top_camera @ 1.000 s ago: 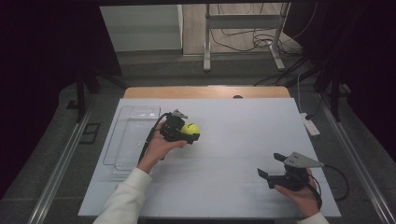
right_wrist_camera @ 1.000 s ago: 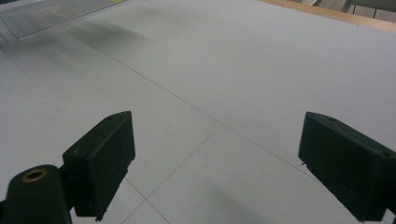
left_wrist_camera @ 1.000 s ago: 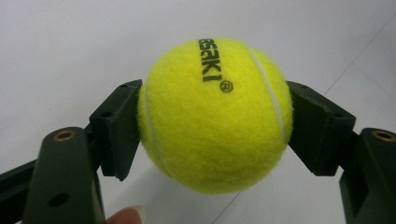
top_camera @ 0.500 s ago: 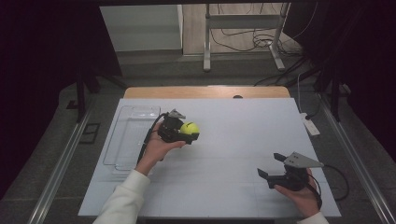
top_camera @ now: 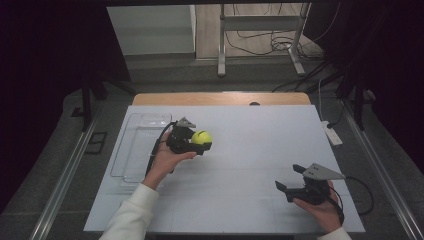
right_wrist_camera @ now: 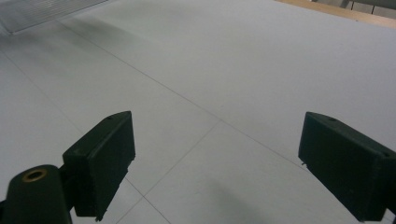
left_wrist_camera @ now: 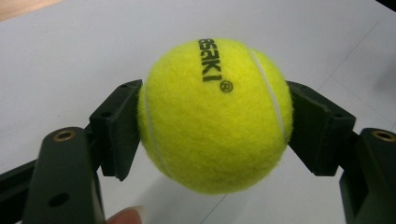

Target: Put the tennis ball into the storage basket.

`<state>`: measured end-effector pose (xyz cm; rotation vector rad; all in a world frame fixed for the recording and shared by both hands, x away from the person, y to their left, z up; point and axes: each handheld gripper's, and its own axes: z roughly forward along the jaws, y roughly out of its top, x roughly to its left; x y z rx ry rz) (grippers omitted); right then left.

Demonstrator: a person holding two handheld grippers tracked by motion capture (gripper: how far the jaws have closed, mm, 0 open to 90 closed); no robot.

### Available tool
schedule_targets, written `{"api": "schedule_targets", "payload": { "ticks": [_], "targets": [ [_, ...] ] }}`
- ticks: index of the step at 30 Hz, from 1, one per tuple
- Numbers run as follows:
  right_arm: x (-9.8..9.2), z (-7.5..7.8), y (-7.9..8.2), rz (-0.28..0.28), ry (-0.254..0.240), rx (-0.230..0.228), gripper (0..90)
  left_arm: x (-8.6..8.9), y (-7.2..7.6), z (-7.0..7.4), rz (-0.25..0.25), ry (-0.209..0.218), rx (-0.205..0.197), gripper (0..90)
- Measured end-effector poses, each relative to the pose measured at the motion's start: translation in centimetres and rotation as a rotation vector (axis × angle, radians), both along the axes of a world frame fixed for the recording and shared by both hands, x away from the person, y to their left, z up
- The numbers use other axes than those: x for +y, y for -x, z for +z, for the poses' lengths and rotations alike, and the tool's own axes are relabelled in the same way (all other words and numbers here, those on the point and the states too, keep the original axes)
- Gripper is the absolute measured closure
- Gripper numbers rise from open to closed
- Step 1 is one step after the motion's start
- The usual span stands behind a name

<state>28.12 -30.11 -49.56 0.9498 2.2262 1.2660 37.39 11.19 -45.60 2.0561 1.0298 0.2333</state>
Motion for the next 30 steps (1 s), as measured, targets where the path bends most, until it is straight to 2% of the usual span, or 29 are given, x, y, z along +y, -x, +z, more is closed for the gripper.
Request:
{"api": "schedule_targets", "payload": {
  "ticks": [6, 8, 9, 15, 30],
  "targets": [
    [0.0, 0.0, 0.0, 0.002, 0.002, -0.001, 11.5, 0.7, 0.3, 0.6, 0.012, 0.015, -0.018, 26.8],
    [0.0, -0.1, 0.0, 0.002, 0.007, -0.001, 11.5, 0.9, 0.5, 0.8, 0.016, 0.027, -0.029, 26.8],
    [0.1, -0.1, 0.0, 0.004, 0.008, -0.001, 11.5, 1.2, 0.7, 1.1, 0.013, 0.037, -0.047, 26.8],
    [0.1, 0.0, 0.0, 0.007, 0.01, -0.006, 11.5, 1.6, 1.0, 1.6, 0.031, 0.063, -0.069, 26.8],
    [0.1, 0.0, 0.0, 0.01, 0.014, -0.013, 11.6, 2.5, 1.9, 3.4, 0.035, 0.117, -0.131, 26.8]
  ]
}}
